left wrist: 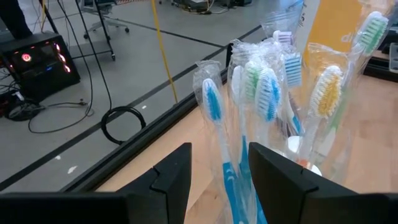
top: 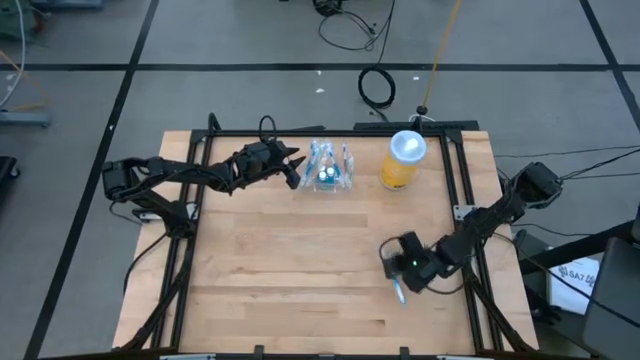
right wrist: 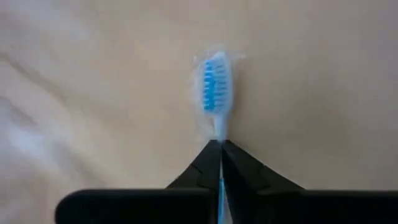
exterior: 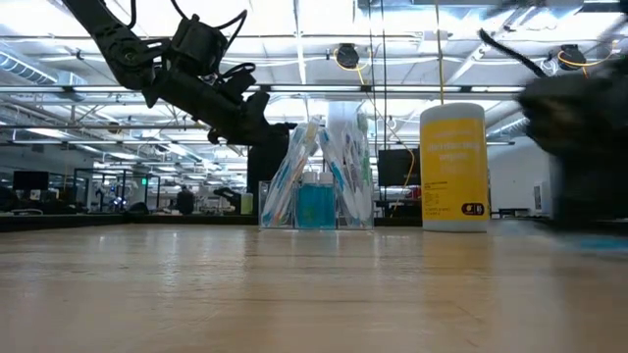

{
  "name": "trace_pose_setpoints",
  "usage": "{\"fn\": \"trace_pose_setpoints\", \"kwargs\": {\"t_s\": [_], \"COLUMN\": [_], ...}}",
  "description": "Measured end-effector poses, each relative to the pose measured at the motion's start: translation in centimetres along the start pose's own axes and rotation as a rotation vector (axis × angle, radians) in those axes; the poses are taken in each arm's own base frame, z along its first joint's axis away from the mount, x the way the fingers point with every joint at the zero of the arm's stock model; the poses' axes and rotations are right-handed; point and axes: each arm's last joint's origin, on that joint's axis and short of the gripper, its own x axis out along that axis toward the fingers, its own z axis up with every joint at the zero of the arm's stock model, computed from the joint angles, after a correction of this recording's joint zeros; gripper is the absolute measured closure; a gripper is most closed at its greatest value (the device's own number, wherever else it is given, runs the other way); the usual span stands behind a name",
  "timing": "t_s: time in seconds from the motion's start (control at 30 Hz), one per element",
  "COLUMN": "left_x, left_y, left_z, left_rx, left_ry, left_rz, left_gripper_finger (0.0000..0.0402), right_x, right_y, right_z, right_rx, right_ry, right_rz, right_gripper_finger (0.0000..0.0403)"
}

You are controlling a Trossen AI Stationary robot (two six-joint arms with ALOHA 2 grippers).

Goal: Pick & Place toothbrushing station
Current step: Put the blue toothbrush into the right compartment of the transparent organizer

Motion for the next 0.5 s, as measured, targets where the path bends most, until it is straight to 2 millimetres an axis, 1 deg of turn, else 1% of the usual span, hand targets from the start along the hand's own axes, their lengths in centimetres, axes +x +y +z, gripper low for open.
{"fn": "trace_pose_setpoints", "kwargs": {"t_s": [0.07, 0.13, 0.2, 0.3, 0.4, 0.5], "left_x": [0.0, 0.0, 0.0, 0.0, 0.0, 0.0], "left_y": [0.0, 0.0, 0.0, 0.0, 0.0, 0.0], "left_z": [0.0, 0.0, 0.1, 0.1, 0.2, 0.2], "left_rx": [0.003, 0.015, 0.019, 0.017, 0.017, 0.016], "left_ry": [-0.002, -0.004, -0.006, -0.010, -0.015, -0.021], "left_rz": [0.000, 0.000, 0.001, 0.000, 0.001, 0.000], "left_gripper_finger": [0.0236, 0.0236, 0.0236, 0.0236, 0.0236, 0.0236], "right_x": [-0.2, -1.0, -1.4, -1.8, -2.4, -3.4], "right_y": [0.8, 2.3, 3.3, 4.7, 6.6, 8.3], "right_z": [0.5, 1.0, 1.8, 3.7, 5.9, 8.9], "right_rx": [-0.048, -0.062, -0.120, -0.238, -0.349, -0.439], "right_ry": [-0.132, -0.251, -0.346, -0.556, -0.731, -0.942], "right_rz": [0.107, 0.248, 0.314, 0.346, 0.383, 0.387], "right_gripper_finger": [0.0402, 0.0403, 0.0402, 0.0402, 0.0402, 0.0402]}}
